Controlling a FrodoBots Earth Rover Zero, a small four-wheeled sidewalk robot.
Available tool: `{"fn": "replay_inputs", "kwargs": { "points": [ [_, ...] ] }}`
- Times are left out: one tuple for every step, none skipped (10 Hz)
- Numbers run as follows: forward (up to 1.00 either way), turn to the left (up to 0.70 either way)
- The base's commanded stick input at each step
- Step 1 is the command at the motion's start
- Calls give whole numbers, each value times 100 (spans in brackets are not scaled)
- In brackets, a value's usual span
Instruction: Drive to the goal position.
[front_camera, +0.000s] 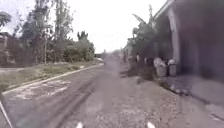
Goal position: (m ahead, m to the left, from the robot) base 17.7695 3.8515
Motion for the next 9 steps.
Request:
{"fn": "replay_inputs", "kwargs": {
  "points": [
    [100,0],
    [100,0],
    [100,0],
    [100,0],
    [100,0],
    [100,0],
    [100,0],
    [100,0],
    [100,0]
  ]
}}
